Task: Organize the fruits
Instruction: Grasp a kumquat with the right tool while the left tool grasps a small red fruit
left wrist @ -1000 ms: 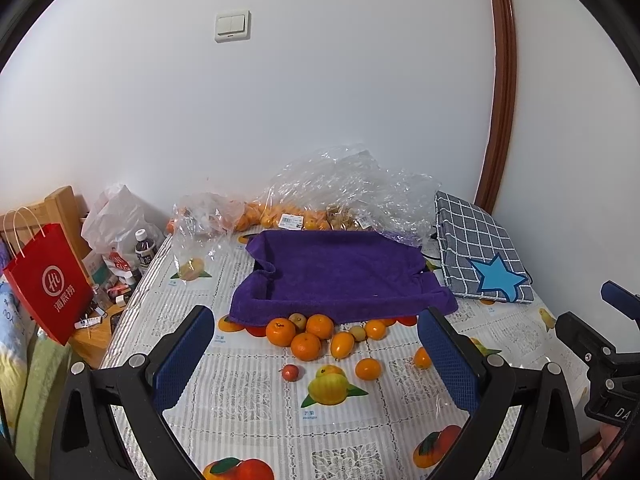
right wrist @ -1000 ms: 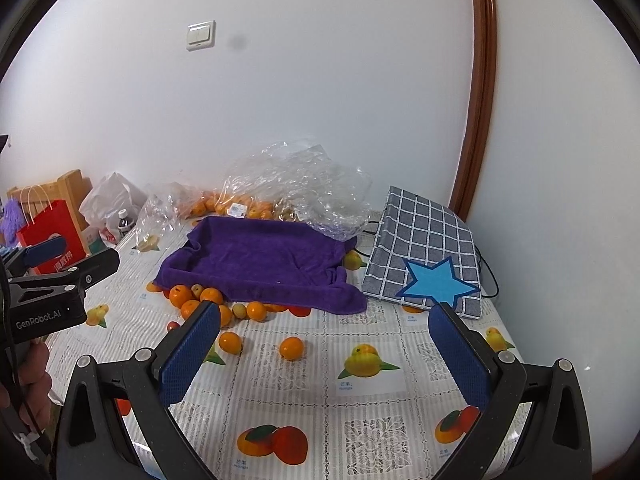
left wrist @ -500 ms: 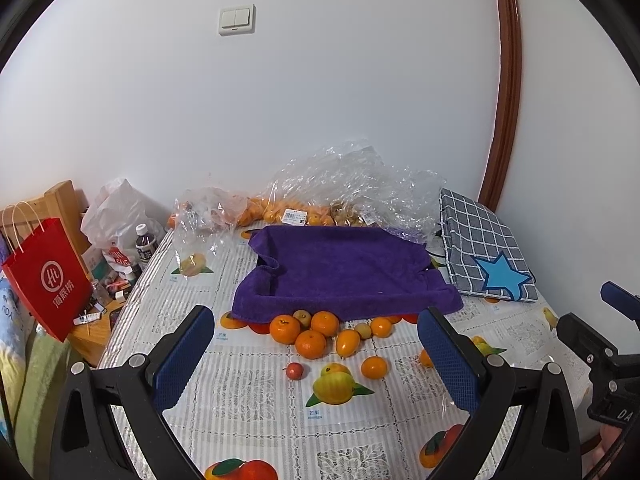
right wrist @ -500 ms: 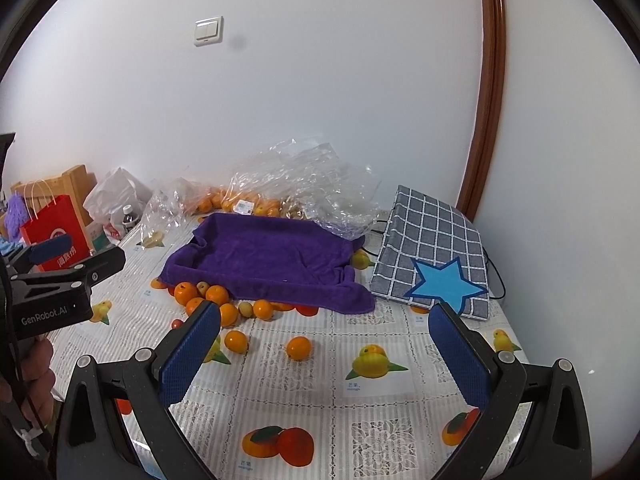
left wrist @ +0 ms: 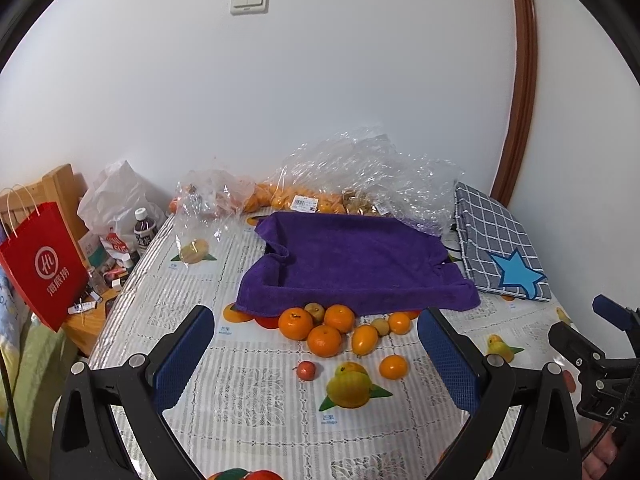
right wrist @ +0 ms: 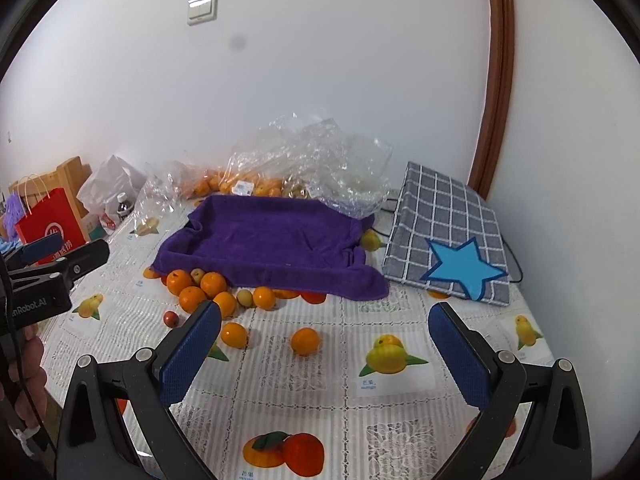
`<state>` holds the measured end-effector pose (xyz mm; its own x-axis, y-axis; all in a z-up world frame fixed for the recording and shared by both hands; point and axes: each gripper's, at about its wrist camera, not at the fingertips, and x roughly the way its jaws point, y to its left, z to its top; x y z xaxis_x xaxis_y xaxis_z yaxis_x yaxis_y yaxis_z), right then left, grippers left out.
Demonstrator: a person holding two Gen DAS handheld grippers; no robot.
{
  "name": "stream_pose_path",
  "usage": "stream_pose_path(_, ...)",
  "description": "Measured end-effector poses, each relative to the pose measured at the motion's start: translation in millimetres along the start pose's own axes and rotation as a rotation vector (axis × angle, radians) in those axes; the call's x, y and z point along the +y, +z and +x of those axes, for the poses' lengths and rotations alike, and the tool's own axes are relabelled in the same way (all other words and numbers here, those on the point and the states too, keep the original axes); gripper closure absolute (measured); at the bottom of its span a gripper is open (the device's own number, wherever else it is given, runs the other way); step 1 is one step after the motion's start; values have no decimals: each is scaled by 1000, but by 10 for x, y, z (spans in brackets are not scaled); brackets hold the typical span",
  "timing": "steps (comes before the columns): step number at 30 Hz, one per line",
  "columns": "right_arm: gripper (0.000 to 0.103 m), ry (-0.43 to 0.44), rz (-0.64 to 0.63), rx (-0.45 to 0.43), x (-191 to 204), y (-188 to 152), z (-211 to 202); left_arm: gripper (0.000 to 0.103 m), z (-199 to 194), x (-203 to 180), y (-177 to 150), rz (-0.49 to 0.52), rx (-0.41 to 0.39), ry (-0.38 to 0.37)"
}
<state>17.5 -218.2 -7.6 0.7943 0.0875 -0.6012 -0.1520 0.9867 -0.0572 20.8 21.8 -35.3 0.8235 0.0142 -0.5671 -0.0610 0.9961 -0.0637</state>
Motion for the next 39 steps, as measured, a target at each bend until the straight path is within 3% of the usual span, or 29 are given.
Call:
stream_pose_path(5, 1, -14, 16, 5, -23, -68, 219, 0, 186, 72, -76, 2, 9, 3)
stream_pose_path(13, 8, 22, 64, 104, -70, -218, 725, 4, 523, 253, -264, -1, 66, -2)
stream_pose_path(18, 23, 37, 69, 181, -59, -377, 1050, 4, 750, 486, -398, -38, 135, 23)
stream_pose_path(21, 31, 39, 58, 188, -25, -481, 1168, 13, 874, 604, -480, -54, 170, 30)
stream_pose_path(28, 45, 76, 49, 251, 50, -619, 1527, 15, 1074, 756, -634, -86, 236, -26)
stream_pose_path(34, 53, 122, 128, 289, 12, -650, 1786, 15, 1103, 736, -740, -97, 249, -64)
stream_pose_path(39, 68, 91, 56, 254, 99, -648, 1807, 16, 1259, 570, -779, -86, 275, -88)
